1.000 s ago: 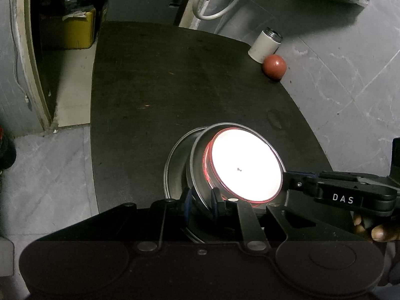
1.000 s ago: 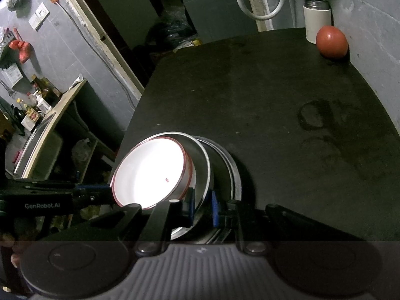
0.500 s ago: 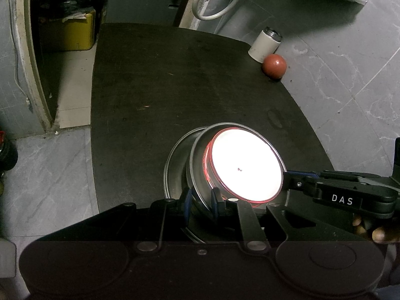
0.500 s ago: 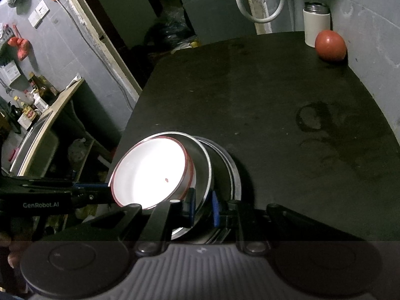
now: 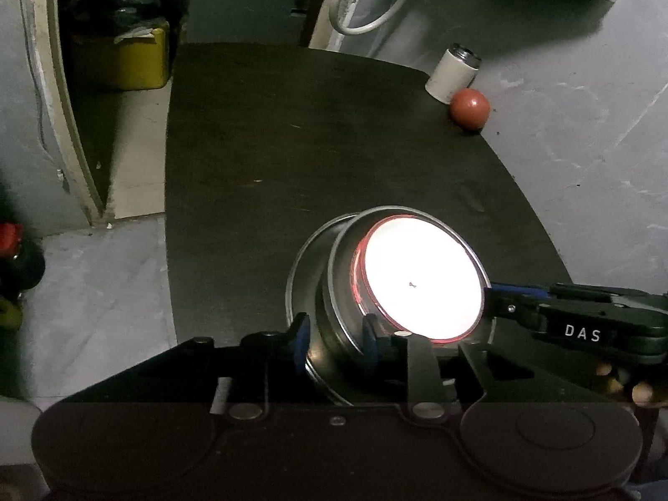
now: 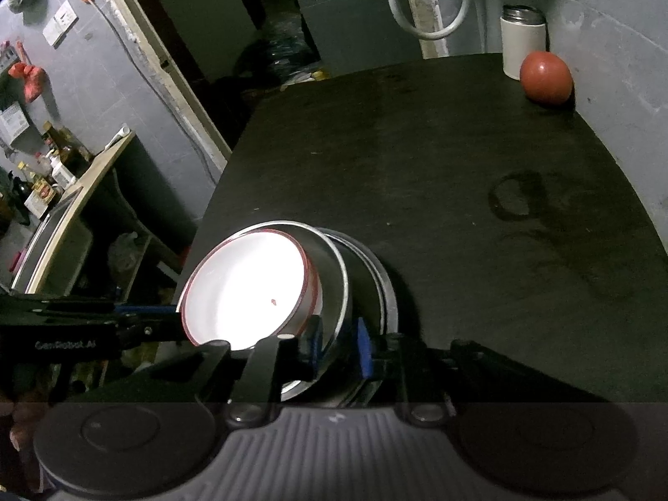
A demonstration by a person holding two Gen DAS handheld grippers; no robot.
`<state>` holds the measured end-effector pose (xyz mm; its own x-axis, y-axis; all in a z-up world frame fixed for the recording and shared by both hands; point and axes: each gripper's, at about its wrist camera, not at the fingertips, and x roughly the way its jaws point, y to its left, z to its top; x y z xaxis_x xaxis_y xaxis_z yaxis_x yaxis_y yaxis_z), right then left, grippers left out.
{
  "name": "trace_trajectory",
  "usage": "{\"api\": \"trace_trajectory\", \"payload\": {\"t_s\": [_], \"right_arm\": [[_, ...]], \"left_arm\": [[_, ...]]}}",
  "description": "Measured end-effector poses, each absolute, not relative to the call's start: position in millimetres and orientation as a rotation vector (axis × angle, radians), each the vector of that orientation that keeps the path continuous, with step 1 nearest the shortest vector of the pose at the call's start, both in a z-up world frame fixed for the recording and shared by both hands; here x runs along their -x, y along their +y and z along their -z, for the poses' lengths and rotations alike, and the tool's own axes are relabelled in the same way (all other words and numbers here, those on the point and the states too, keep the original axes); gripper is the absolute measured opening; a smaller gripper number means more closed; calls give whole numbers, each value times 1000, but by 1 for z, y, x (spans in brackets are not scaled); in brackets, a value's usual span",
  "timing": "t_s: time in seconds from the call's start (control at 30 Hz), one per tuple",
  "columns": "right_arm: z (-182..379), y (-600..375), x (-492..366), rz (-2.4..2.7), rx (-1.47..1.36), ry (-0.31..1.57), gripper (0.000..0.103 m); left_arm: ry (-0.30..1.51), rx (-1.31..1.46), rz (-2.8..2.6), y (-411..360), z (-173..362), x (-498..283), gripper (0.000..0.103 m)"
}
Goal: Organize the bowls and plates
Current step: 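Lower the steel bowl with both tools onto the steel plate stack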
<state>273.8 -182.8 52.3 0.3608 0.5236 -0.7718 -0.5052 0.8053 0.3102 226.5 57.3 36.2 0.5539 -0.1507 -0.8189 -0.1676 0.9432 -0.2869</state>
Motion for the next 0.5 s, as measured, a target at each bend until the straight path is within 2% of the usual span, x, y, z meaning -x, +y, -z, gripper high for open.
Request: {"api": "trace_trajectory", "payload": {"t_s": [0.17,0.23,0.3,0.5], "right_arm": [[-53,-185,-274,-651,-19,996,27],[-54,-186,-273,-648,-23,987,34],[-55,-187,-272,-644,-22,986,36],[-55,-188,-272,-644,-20,986,37]], "left_arm": [[983,343,-28,59,-38,-225,41],[980,335,-33,59,-39,-224,43],[978,331,-36,58,-39,-224,44],[974,319,-45,57,-42,-223,49]]}}
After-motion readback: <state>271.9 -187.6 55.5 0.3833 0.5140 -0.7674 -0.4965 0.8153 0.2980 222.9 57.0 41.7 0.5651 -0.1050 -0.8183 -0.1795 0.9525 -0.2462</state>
